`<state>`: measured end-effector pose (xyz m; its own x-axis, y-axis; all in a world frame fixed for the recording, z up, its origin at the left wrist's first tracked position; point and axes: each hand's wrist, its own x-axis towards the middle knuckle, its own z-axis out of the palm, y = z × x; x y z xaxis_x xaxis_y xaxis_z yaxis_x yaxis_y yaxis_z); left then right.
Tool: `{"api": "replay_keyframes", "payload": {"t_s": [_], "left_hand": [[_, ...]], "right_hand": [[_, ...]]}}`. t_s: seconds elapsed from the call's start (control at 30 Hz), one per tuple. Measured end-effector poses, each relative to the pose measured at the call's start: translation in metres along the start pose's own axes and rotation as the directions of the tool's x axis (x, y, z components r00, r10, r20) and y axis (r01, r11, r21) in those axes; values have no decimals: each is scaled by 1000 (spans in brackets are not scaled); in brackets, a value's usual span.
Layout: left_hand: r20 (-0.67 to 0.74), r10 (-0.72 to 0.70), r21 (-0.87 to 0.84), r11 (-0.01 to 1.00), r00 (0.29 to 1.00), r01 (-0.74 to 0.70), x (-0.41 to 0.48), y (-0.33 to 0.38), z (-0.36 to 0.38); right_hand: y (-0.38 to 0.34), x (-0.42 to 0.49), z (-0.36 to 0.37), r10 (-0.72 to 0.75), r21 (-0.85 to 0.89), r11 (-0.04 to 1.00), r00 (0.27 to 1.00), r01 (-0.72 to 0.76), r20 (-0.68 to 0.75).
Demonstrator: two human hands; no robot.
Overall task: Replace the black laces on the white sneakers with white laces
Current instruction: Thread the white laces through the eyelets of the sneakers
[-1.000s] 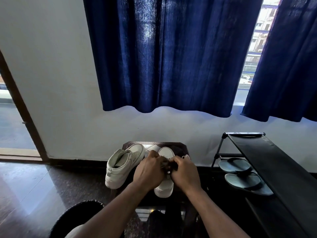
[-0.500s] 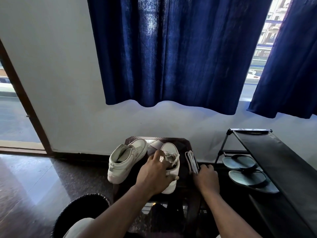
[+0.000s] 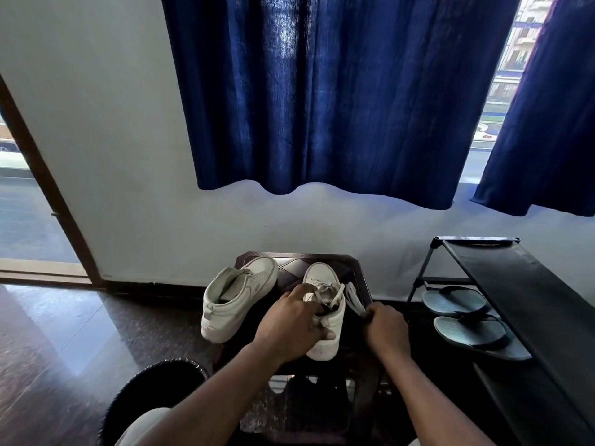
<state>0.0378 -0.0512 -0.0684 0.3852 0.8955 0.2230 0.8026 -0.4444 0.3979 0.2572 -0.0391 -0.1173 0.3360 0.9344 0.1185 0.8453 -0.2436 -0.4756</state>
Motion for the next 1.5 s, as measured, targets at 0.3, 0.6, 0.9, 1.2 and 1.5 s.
{"api": "replay_keyframes", "payload": {"t_s": [0.3, 0.6, 0.9, 1.2, 1.5], "left_hand": [[-18, 42, -16, 999, 999, -42, 29, 21, 19], [2, 50, -50, 998, 999, -50, 57, 62, 39], [32, 16, -99, 995, 999, -12, 55, 62, 42], [32, 6, -134, 991, 999, -1, 56, 55, 37], [-305, -226, 146, 949, 925, 280, 45, 11, -22]], "right_hand": [[-8, 16, -20, 139, 411, 902, 990, -132, 13], [13, 22, -43, 242, 419, 884, 970, -207, -32], [15, 21, -49, 238, 413, 889, 970, -196, -52], [1, 18, -54, 189, 494, 864, 971, -94, -147], [-29, 13, -70, -31, 400, 903, 950, 160, -310]]}}
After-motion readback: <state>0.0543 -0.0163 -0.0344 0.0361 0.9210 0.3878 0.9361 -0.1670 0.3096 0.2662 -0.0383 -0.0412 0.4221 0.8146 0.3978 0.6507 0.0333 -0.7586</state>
